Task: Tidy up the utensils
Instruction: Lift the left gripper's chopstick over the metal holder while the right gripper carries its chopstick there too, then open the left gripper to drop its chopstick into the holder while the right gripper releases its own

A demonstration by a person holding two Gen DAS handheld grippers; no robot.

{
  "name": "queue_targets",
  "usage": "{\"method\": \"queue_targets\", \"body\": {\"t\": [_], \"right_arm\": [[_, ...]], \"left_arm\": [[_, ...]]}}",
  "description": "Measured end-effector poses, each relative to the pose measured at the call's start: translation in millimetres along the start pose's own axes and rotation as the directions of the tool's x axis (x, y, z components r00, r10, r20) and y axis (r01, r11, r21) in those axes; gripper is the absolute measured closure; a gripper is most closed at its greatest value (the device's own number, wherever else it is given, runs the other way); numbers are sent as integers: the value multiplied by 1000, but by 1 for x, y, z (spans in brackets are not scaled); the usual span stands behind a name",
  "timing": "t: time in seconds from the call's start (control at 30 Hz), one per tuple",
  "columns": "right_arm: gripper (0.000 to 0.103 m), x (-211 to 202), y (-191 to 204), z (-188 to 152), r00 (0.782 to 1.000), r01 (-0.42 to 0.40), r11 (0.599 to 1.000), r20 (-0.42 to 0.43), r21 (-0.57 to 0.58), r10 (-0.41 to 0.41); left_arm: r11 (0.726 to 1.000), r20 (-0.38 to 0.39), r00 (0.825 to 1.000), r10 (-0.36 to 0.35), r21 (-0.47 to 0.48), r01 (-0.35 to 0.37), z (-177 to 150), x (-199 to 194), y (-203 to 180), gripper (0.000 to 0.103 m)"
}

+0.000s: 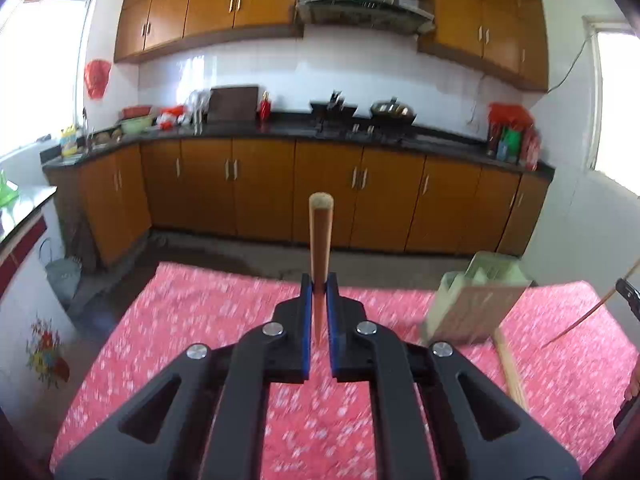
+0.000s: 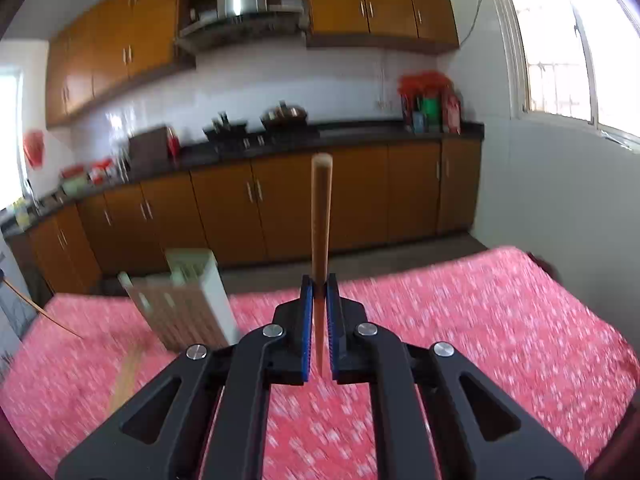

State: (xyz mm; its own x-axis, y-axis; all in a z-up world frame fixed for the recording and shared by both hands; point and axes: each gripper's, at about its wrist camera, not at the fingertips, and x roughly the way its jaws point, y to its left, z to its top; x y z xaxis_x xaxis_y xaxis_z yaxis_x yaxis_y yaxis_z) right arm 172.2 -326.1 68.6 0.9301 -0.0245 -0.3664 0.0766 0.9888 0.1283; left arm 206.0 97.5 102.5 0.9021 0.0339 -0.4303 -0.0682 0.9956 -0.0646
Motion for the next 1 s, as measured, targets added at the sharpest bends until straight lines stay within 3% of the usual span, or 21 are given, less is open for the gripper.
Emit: {"method": "queue_targets", "body": {"t": [0.17, 0.37, 0.47, 0.6, 0.8, 1.0], "right_arm": [[95, -19, 17, 57, 985, -118, 991, 136, 70, 107], [95, -20, 52, 96, 945, -239, 969, 244, 64, 217], [95, -2, 69, 91, 947, -243, 970, 224, 27, 231], [95, 24, 75, 72, 962, -231, 973, 155, 15, 225], [95, 53, 77, 49, 974, -219, 975, 56, 28, 218], [95, 62, 82, 43, 973, -231, 973, 14, 22, 231]], "left_arm": [[995, 105, 990, -90, -34, 94, 49, -20, -23, 95], [978, 192, 960, -203, -11, 209, 85, -31, -71, 95], [969, 174, 954, -245, 26, 244, 84, -18, -99, 95], [958, 94, 954, -286, 33, 284, 69, 16, -125, 95], [957, -16, 957, -289, 30, 289, 46, 59, -138, 95], [960, -58, 959, -279, 19, 280, 33, 77, -136, 94]]}}
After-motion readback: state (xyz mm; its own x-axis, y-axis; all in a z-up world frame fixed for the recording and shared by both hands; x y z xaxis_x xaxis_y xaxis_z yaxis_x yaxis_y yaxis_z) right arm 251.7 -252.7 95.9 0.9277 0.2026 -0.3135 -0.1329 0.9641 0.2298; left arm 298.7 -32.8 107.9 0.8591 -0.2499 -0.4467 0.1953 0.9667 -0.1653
